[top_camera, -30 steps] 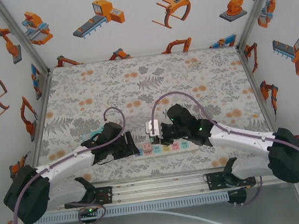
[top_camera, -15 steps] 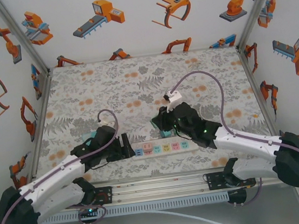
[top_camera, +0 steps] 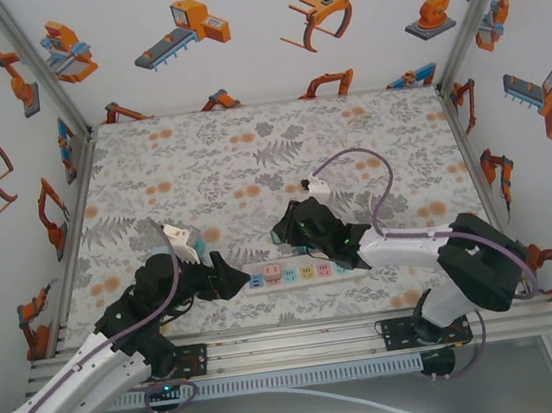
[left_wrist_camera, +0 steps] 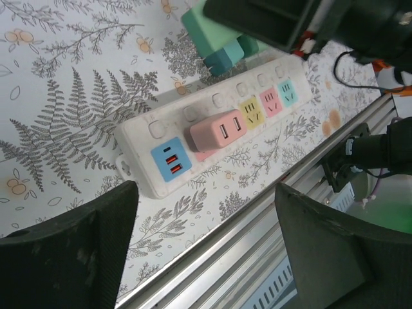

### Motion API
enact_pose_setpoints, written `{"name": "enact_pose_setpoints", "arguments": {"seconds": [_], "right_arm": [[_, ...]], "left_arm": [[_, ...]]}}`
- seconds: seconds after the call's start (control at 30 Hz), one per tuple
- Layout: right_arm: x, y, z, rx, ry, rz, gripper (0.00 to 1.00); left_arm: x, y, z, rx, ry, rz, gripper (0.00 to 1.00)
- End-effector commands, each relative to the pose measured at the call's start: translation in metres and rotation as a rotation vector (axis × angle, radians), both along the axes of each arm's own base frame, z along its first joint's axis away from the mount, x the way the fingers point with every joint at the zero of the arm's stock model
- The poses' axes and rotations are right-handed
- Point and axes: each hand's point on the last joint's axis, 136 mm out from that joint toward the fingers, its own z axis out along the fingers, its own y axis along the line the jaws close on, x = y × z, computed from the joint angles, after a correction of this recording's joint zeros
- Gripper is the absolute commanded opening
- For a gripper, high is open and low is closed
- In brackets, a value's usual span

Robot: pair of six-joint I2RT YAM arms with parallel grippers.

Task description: Pull the plug off the socket

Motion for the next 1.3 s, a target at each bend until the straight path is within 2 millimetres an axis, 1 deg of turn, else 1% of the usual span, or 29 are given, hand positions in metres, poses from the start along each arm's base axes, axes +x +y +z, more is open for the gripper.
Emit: {"name": "enact_pose_setpoints", "arguments": {"seconds": [0.0, 0.07, 0.13, 0.27, 0.47, 0.5, 0.6, 0.8, 0.93, 1.07, 1.27], "right_arm": [[0.005, 0.016, 0.003, 0.083, 0.001, -0.016, 0.1], [0.004, 0.018, -0.009, 0.082, 0.029, -0.015, 0.1], [0.002, 0.022, -0.017, 0.072, 0.043, -0.003, 0.1], [-0.003, 0.024, -0.029, 0.028, 0.061, 0.001, 0.13], [-0.007, 0.01, -0.04, -0.046, 0.082, -0.026, 0.27], [-0.008, 0.008, -0.04, -0.055, 0.085, -0.029, 0.29], [-0.01, 0.005, -0.041, -0.074, 0.091, -0.026, 0.33], [-0.013, -0.002, -0.039, -0.109, 0.086, -0.026, 0.37], [-0.014, -0.007, -0.034, -0.129, 0.076, -0.024, 0.41], [-0.014, -0.01, -0.03, -0.145, 0.063, -0.023, 0.44], [-0.014, -0.017, -0.022, -0.158, 0.043, -0.033, 0.44]], "left_arm": [[-0.001, 0.006, -0.006, 0.039, -0.012, 0.006, 0.85], [-0.001, 0.005, -0.006, 0.038, -0.012, 0.005, 0.91], [0.0, 0.005, -0.006, 0.042, -0.011, 0.007, 0.95], [0.001, 0.003, -0.008, 0.05, -0.005, 0.004, 0.99], [0.003, 0.004, -0.014, 0.073, 0.003, 0.012, 0.98], [0.003, 0.005, -0.015, 0.073, 0.003, 0.014, 0.98], [0.003, 0.006, -0.015, 0.074, 0.002, 0.018, 0.97], [0.004, 0.009, -0.017, 0.08, 0.005, 0.035, 0.97], [0.004, 0.01, -0.019, 0.082, 0.008, 0.043, 0.97], [0.005, 0.011, -0.019, 0.082, 0.009, 0.046, 0.97], [0.006, 0.013, -0.024, 0.096, 0.023, 0.063, 0.97]]}}
